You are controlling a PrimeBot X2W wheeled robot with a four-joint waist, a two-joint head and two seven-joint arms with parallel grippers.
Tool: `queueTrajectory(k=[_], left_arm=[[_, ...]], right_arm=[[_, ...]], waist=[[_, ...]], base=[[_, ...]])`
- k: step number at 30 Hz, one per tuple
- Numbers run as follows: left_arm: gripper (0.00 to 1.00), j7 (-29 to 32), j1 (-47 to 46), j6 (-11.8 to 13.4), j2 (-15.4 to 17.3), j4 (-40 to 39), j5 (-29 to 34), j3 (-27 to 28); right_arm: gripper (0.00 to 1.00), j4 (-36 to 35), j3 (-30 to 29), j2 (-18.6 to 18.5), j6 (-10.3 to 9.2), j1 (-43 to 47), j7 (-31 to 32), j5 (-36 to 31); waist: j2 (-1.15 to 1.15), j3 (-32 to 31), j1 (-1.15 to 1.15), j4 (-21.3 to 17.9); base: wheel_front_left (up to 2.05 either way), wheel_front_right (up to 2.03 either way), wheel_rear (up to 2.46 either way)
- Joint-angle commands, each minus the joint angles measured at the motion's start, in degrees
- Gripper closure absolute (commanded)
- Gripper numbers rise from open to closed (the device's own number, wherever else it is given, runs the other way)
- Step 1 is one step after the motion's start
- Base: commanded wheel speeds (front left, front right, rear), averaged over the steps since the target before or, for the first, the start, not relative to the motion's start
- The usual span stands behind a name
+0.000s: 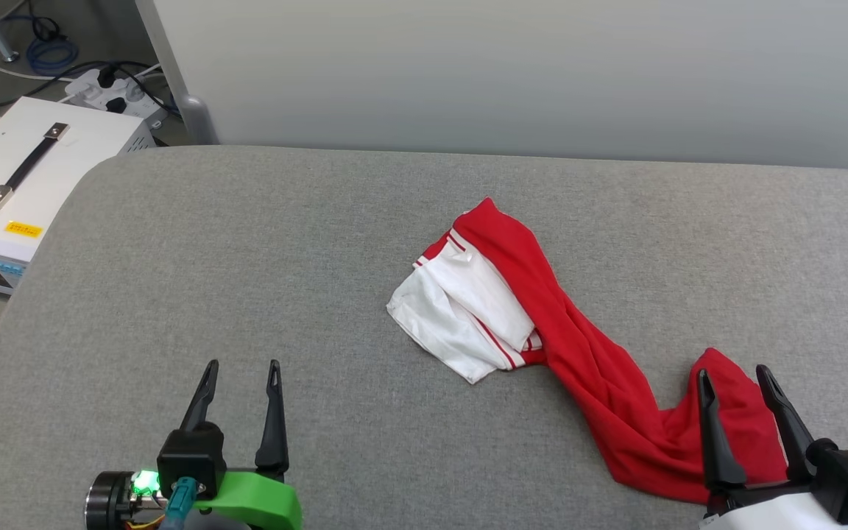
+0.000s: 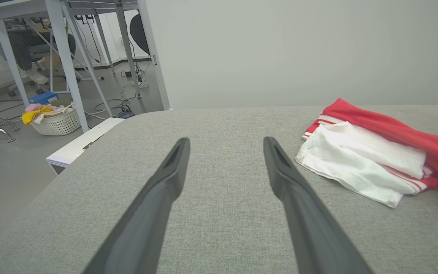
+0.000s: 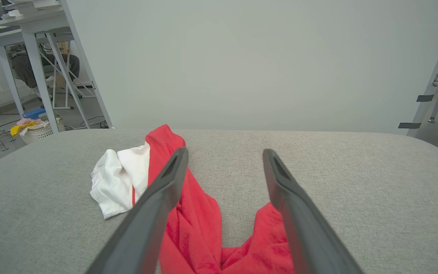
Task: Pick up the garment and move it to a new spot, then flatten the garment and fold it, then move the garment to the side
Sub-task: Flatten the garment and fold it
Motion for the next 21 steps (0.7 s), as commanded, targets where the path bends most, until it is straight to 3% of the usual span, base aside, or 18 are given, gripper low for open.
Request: queueTrajectory(k=[1,10,21], left_arm=[[0.00,-0.32,1.04,-0.49,-0.45,0.26,0.64,0.36],[0.00,-0.32,-2.58,-3.09,-1.11,0.30,1.63,0.96],[0.00,-0.33,-27.84,-10.93,2.52,1.99,1.01,-0.25]], right_arm=[[0.00,0.13,0.16,-0.10,-0.04,0.54,-0.27,-0.07],[0.00,-0.24,0.50,-0.10,-0.04,-0.35,-0.27,-0.44],[0.00,-1.34,2.16,-0.10,-0.04,-5.62,-0.27,-1.64]], waist=[[0.00,-0.05,0.00,0.02],[0.00,0.85,0.00,0.16],[0.00,7.31,0.00,-1.71]], base=[[0.00,0.00,0.00],[0.00,0.00,0.00],[0.00,0.00,0.00]])
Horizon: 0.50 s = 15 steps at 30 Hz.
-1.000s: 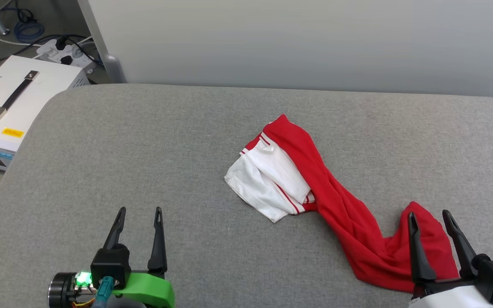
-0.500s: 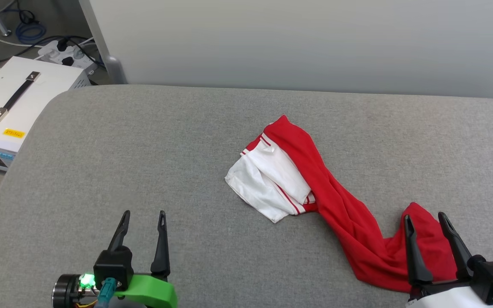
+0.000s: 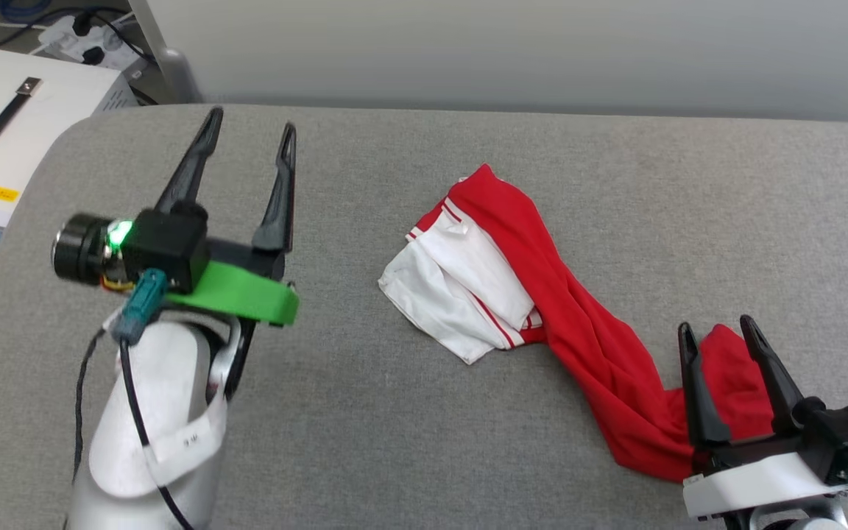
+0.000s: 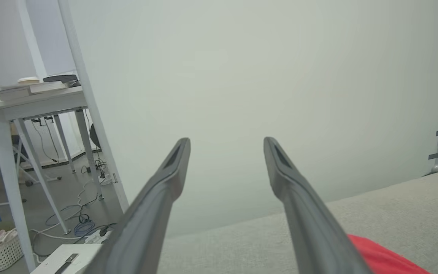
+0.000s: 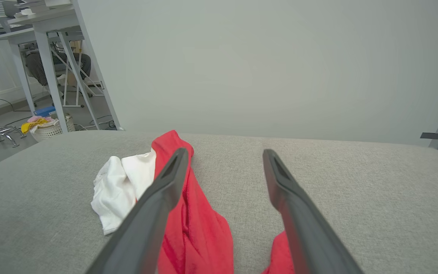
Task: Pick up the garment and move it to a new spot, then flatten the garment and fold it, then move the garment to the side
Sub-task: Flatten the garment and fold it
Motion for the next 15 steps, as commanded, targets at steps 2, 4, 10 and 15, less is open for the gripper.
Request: queueTrajectory(k=[2,4,10,15], left_arm=[[0.00,-0.33,-5.19,-0.90,1.35,1.99,-0.66,-1.39],[0.00,-0.33,-9.29,-1.27,2.46,4.63,-1.76,-2.98],[0.00,5.66,-20.96,-1.52,6.47,13.20,-8.68,-13.66],[0.00,16.07,-28.59,-1.53,9.24,17.08,-17.33,-24.72]], right_arm=[[0.00,-0.44,0.35,-0.10,-0.04,-1.78,-0.27,-0.67],[0.00,-0.50,0.55,-0.10,-0.04,-2.56,-0.27,-0.86],[0.00,-0.82,0.70,-0.10,-0.04,-4.35,-0.27,-1.25],[0.00,-1.07,0.82,-0.10,-0.04,-5.69,-0.27,-1.66]], waist=[[0.00,3.36,0.00,-1.72],[0.00,4.52,0.00,-2.30],[0.00,7.36,0.00,-3.64],[0.00,9.30,0.00,-4.35]], base=[[0.00,0.00,0.00],[0.00,0.00,0.00],[0.00,0.00,0.00],[0.00,0.00,0.00]])
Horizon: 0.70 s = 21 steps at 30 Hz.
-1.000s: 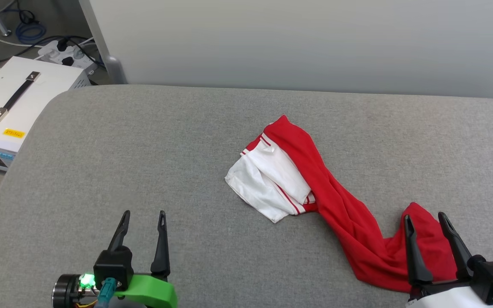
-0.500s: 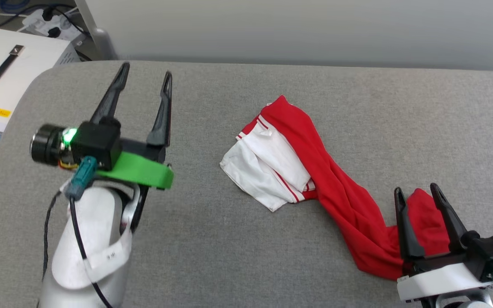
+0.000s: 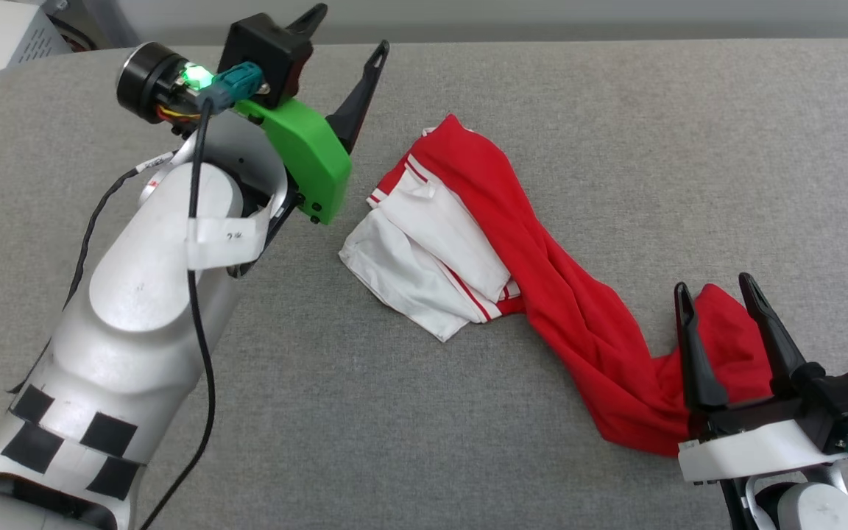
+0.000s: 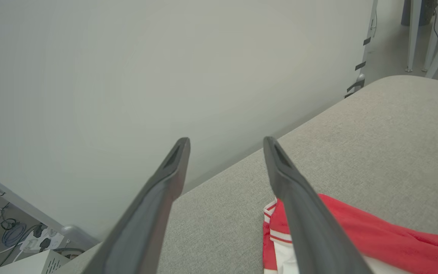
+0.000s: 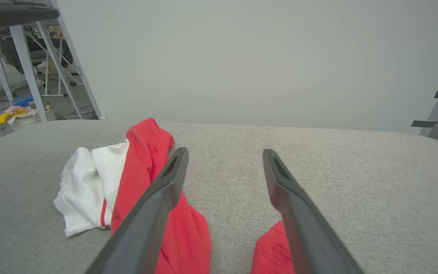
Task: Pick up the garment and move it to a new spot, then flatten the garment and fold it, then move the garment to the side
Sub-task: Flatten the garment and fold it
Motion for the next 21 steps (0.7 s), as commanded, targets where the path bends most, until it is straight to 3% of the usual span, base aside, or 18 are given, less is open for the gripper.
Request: queueTrajectory(k=[1,7,10,16,21], left_arm=[[0.00,3.04,-2.07,-0.14,1.17,0.88,-2.80,-2.61],[0.00,20.04,-6.25,-0.14,5.63,2.72,-15.91,-15.66],[0.00,25.60,-7.66,-0.15,8.10,2.31,-20.30,-21.38],[0.00,31.11,-8.95,-0.15,10.90,2.76,-26.47,-30.51],[0.00,31.84,-8.82,-0.15,11.44,5.05,-30.33,-35.96]], right_arm=[[0.00,-0.34,0.05,-0.10,-0.04,-1.46,-0.28,-0.24],[0.00,-0.39,0.26,-0.10,-0.04,-2.72,-0.28,-0.11],[0.00,-0.44,0.45,-0.10,-0.04,-3.16,-0.28,0.04],[0.00,-0.61,0.89,-0.10,-0.04,-4.22,-0.28,0.28],[0.00,-0.83,0.99,-0.10,-0.04,-5.24,-0.28,0.38]], waist=[[0.00,1.61,0.00,-1.08],[0.00,3.10,0.00,-1.88],[0.00,3.78,0.00,-2.22],[0.00,5.49,0.00,-3.04],[0.00,7.25,0.00,-3.71]], base=[[0.00,0.00,0.00],[0.00,0.00,0.00],[0.00,0.00,0.00],[0.00,0.00,0.00],[0.00,0.00,0.00]])
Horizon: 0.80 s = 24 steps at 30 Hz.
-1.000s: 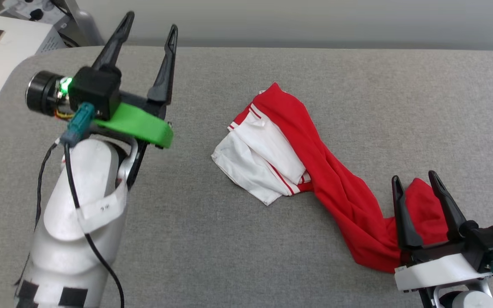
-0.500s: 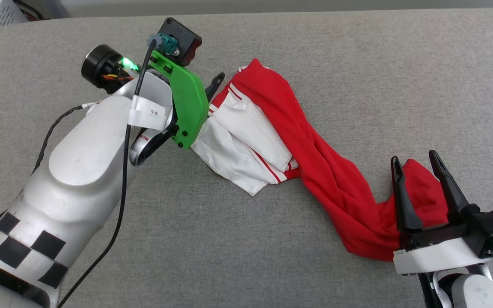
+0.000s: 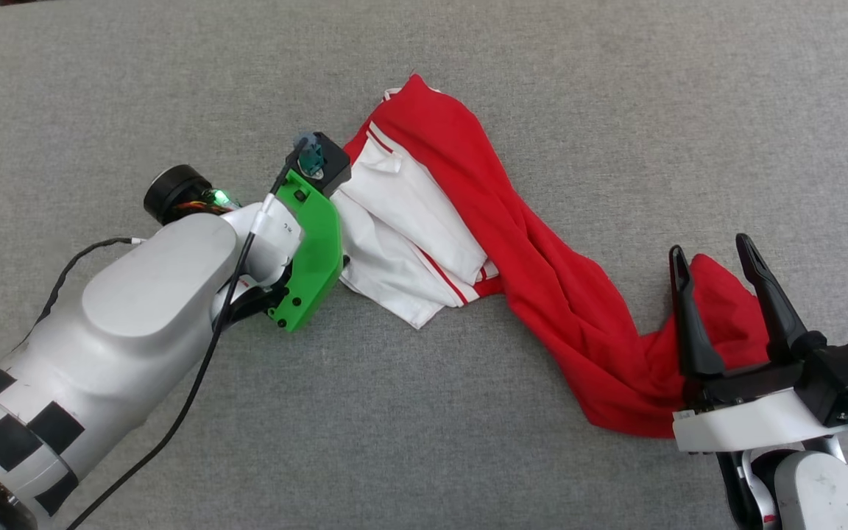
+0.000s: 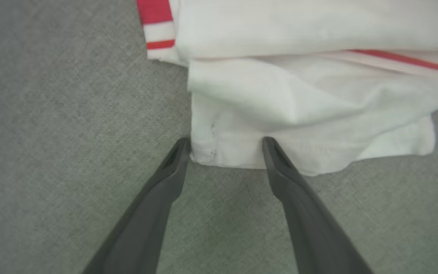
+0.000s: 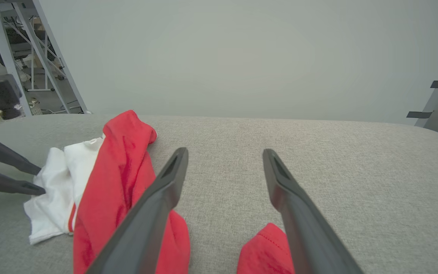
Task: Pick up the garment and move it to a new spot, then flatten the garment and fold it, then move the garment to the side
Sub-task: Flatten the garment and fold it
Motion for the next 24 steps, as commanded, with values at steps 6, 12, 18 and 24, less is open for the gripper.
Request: queueTrajectory(k=[6,12,18,24], left_arm=[[0.00,-0.31,0.12,-0.15,-0.36,3.63,-2.97,-4.40],[1.00,-5.24,1.07,-0.15,-0.14,2.61,-3.61,-5.83],[1.00,-18.71,1.73,-0.15,2.30,1.12,-3.83,-4.40],[1.00,-27.76,6.32,1.84,6.82,-2.53,-7.10,0.37]], right_arm=[[0.00,-0.17,0.65,-0.09,-0.04,-2.07,-0.27,0.43],[0.00,0.29,0.44,-0.09,-0.04,-1.67,-0.27,0.55],[0.00,0.69,0.25,-0.09,-0.04,-0.35,-0.27,0.58],[0.00,0.77,-0.35,-0.09,-0.04,1.66,-0.27,0.53]], waist=[[0.00,2.10,-0.01,-1.32],[0.00,1.14,-0.01,-1.08],[0.00,-2.40,-0.01,0.24],[0.00,-5.48,-0.01,2.76]], base=[[0.00,0.00,0.00],[0.00,0.00,0.00],[0.00,0.00,0.00],[0.00,0.00,0.00]])
